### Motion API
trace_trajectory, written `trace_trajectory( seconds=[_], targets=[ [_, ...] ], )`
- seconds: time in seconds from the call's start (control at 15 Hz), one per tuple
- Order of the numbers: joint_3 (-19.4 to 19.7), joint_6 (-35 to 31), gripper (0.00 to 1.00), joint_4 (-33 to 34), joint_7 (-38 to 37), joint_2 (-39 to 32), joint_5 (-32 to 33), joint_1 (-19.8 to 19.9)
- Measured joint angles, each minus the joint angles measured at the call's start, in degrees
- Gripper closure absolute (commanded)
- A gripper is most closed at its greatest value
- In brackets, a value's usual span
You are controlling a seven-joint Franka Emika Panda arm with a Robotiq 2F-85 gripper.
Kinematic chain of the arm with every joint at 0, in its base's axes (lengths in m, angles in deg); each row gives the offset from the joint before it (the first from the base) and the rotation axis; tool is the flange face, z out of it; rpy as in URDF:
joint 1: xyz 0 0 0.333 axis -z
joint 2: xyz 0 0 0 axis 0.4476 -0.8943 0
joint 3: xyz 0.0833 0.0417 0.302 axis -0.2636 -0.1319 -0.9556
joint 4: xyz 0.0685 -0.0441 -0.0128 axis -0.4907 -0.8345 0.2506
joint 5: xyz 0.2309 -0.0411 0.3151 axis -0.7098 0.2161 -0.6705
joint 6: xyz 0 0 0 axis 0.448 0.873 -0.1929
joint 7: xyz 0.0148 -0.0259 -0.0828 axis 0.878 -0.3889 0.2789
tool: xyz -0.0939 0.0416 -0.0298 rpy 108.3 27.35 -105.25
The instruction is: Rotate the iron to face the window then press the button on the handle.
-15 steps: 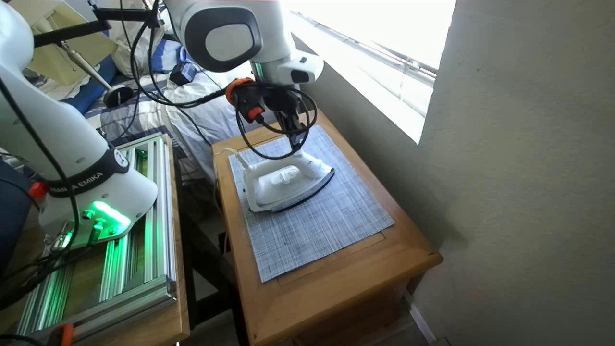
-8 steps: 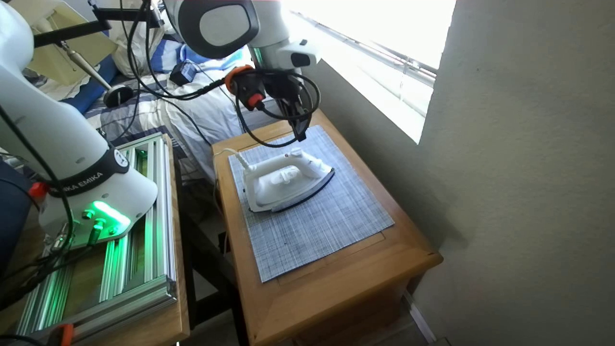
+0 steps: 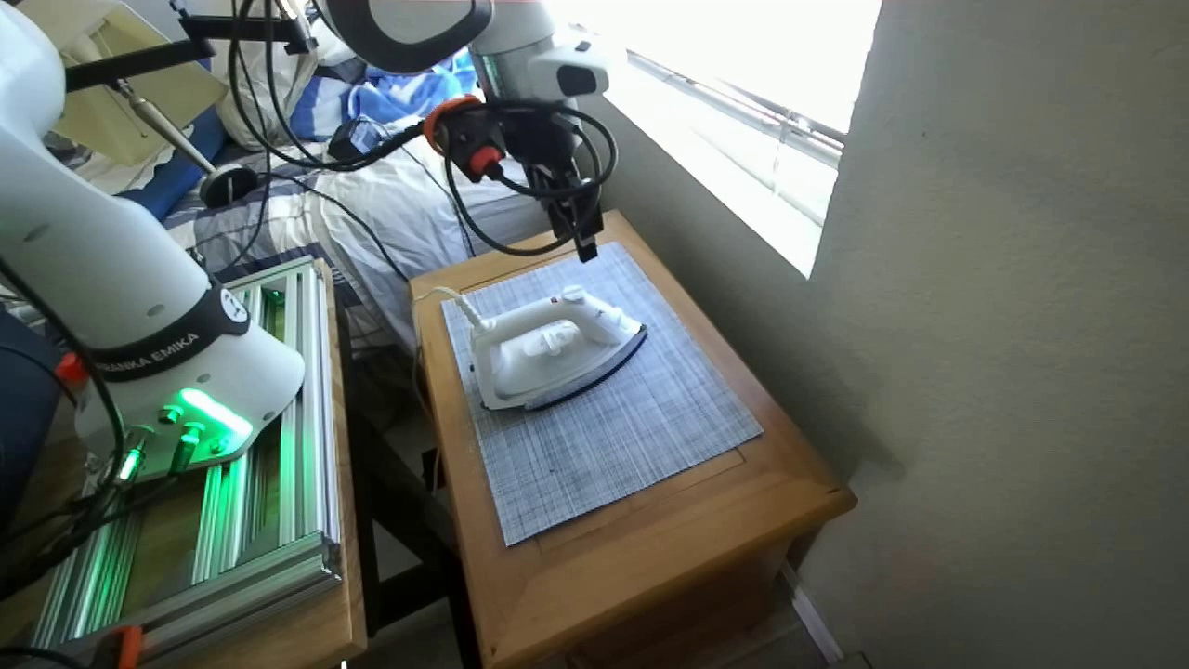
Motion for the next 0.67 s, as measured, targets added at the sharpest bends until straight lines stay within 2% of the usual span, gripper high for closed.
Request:
trace_trajectory(
  seconds=[0.67],
  targets=[
    [-0.4,6.5,0.0,-1.4,3.6,8.2,-3.4,0.0]
  ],
)
